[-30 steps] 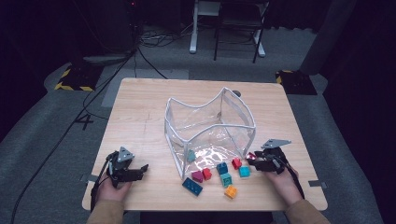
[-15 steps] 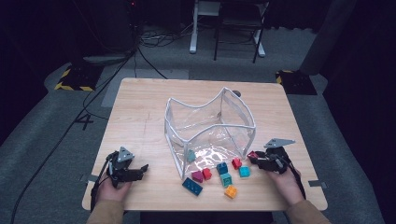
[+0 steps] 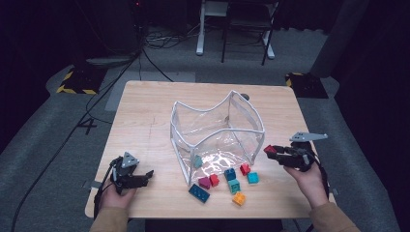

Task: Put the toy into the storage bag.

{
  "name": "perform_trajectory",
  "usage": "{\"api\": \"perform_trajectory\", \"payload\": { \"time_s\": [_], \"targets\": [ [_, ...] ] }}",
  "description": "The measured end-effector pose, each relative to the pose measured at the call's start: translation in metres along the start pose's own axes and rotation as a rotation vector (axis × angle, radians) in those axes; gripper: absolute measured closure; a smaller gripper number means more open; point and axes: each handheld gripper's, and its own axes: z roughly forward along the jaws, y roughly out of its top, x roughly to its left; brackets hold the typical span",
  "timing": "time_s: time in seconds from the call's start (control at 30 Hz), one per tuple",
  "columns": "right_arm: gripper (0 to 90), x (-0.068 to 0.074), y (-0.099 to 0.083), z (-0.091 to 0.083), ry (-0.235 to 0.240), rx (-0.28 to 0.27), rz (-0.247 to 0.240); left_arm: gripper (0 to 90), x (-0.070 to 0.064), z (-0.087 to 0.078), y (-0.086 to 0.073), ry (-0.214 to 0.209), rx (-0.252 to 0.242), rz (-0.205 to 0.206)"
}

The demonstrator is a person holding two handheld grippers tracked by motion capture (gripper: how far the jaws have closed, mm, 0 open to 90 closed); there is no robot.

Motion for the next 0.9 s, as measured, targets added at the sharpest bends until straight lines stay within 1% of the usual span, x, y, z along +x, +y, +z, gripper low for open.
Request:
{"api": "perform_trajectory", "payload": {
  "time_s": [0.13, 0.2, 0.37, 0.67, 0.9],
  "targets": [
    [58.9, -0.002, 0.019, -0.017, 0.010, -0.037, 0.000, 21.0, 0.000, 0.000, 0.000, 0.000, 0.000, 0.000],
    [58.9, -0.002, 0.029, -0.025, 0.006, -0.048, -0.010, 21.0, 0.000, 0.000, 0.000, 0.000, 0.000, 0.000],
    [58.9, 0.000, 0.050, -0.039, 0.009, -0.074, -0.025, 21.0, 0.000, 0.000, 0.000, 0.000, -0.001, 0.000],
    [58.9, 0.005, 0.074, -0.053, 0.005, -0.103, -0.047, 20.9, 0.000, 0.000, 0.000, 0.000, 0.000, 0.000],
    [58.9, 0.013, 0.098, -0.060, 0.022, -0.129, -0.078, 21.0, 0.000, 0.000, 0.000, 0.000, 0.000, 0.000]
  ]
}}
